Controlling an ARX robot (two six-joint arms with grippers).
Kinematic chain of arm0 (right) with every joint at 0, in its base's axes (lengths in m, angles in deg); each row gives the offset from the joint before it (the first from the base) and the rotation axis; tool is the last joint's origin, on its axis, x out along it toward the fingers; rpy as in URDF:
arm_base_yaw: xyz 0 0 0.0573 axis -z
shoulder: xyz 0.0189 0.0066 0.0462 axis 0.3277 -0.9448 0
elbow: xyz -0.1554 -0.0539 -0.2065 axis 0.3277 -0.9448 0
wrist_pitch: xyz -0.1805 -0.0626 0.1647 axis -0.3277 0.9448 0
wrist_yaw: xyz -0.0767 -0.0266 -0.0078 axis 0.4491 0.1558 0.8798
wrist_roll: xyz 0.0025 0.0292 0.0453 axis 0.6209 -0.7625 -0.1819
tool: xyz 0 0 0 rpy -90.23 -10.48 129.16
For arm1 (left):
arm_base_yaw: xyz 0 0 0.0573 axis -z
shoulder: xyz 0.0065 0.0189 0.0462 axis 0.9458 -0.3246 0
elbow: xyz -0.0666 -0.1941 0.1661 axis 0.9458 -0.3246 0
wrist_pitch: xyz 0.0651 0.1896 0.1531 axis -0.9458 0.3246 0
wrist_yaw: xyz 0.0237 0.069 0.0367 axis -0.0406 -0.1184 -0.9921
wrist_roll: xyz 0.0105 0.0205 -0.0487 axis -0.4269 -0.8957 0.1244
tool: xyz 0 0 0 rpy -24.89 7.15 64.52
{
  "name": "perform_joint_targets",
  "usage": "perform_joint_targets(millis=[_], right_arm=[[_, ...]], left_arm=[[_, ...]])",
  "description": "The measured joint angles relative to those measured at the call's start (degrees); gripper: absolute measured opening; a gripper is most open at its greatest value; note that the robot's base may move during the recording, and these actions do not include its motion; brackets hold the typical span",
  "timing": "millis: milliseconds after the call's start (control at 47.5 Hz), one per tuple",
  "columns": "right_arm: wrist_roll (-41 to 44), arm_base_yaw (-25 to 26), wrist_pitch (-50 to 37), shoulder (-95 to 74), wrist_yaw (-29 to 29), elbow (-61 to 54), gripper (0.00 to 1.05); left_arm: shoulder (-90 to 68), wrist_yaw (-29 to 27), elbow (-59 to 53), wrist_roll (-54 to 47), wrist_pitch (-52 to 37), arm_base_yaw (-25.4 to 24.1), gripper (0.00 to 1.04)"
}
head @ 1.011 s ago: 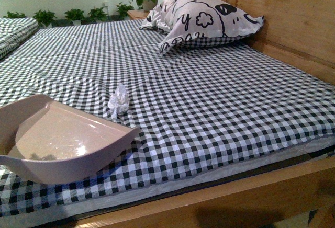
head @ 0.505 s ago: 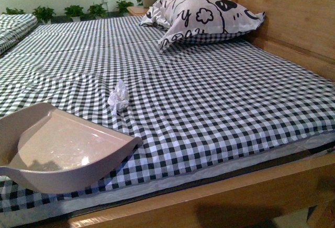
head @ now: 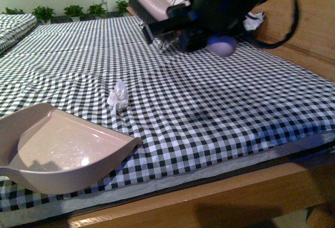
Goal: Clean up trash
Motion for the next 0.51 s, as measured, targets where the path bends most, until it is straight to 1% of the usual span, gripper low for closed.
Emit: perform_joint_targets(millis=[126, 253, 358, 505], right_arm=[[-1.38, -0.57, 3.78, -11.43, 0.7, 11.37, 0.18], [-1.75, -0.66, 5.53, -18.97, 1.44, 18.12, 0.18], [-1.73, -0.66, 6.64, -22.43, 1.92, 19.8, 0.18], [-1.18, -0.79, 7.37, -25.09, 0.83, 19.45, 0.18]], left_arm=[[0.0, 0.0, 0.0, 0.0, 0.0, 0.0, 0.28], [0.0, 0.0, 0.0, 0.0, 0.0, 0.0, 0.28], [0.0, 0.0, 0.0, 0.0, 0.0, 0.0, 0.28], [0.0, 0.0, 0.0, 0.0, 0.0, 0.0, 0.28]])
